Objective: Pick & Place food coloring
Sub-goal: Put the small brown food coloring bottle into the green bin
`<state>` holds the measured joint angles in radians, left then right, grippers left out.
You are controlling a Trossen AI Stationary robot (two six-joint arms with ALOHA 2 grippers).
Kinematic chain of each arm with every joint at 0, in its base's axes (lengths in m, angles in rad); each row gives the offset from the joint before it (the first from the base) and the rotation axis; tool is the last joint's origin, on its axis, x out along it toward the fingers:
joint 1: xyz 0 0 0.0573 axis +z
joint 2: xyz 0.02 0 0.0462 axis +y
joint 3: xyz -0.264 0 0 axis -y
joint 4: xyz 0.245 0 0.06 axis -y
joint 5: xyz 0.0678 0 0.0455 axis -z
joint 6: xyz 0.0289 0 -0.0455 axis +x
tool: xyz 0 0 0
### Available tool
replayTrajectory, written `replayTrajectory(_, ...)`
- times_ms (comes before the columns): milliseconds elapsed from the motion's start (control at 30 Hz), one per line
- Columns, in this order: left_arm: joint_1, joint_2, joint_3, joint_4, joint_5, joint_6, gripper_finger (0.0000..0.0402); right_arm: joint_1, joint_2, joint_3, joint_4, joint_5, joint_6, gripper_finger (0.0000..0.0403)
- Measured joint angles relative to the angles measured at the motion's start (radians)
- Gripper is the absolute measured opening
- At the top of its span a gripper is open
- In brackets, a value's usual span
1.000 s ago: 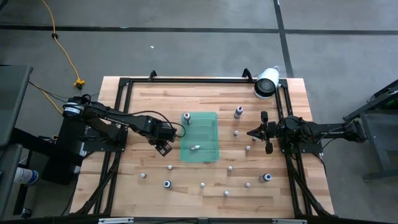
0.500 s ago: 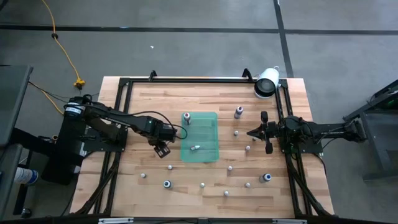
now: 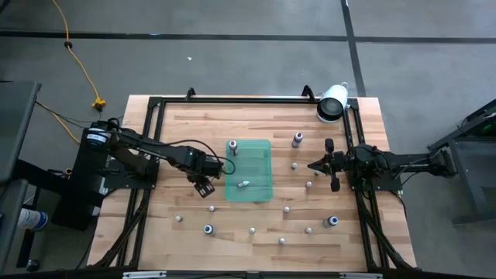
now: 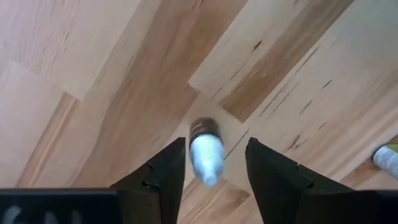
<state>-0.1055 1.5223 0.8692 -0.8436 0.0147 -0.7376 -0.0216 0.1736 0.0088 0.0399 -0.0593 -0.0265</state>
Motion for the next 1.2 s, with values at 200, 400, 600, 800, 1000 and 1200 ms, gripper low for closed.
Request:
replayTrajectory(200, 0.000, 0.000, 0.000, -0.002, 0.002, 0.000, 0.0079, 0.000, 0.004, 0.000, 0.002, 0.000, 0.000, 0.0000)
replayTrajectory(400, 0.000, -0.001, 0.005, -0.007, 0.003, 0.000, 0.0030, 0.000, 0.004, 0.000, 0.001, 0.000, 0.000, 0.0000)
replayTrajectory(600, 0.001, 0.001, 0.093, -0.074, 0.010, 0.019, 0.0039, 0.000, 0.004, 0.000, 0.001, 0.000, 0.000, 0.0000)
replayTrajectory(800, 0.001, 0.001, 0.246, -0.168, -0.005, 0.062, 0.0045, 0.000, 0.004, 0.000, 0.002, 0.000, 0.000, 0.0000)
replayTrajectory(1000, 0.000, 0.024, 0.385, -0.164, -0.025, 0.089, 0.0043, 0.000, 0.004, 0.000, 0.002, 0.000, 0.000, 0.0000)
replayTrajectory(1200, 0.000, 0.139, 0.494, -0.164, -0.023, 0.105, 0.0043, 0.000, 0.004, 0.000, 0.001, 0.000, 0.000, 0.0000)
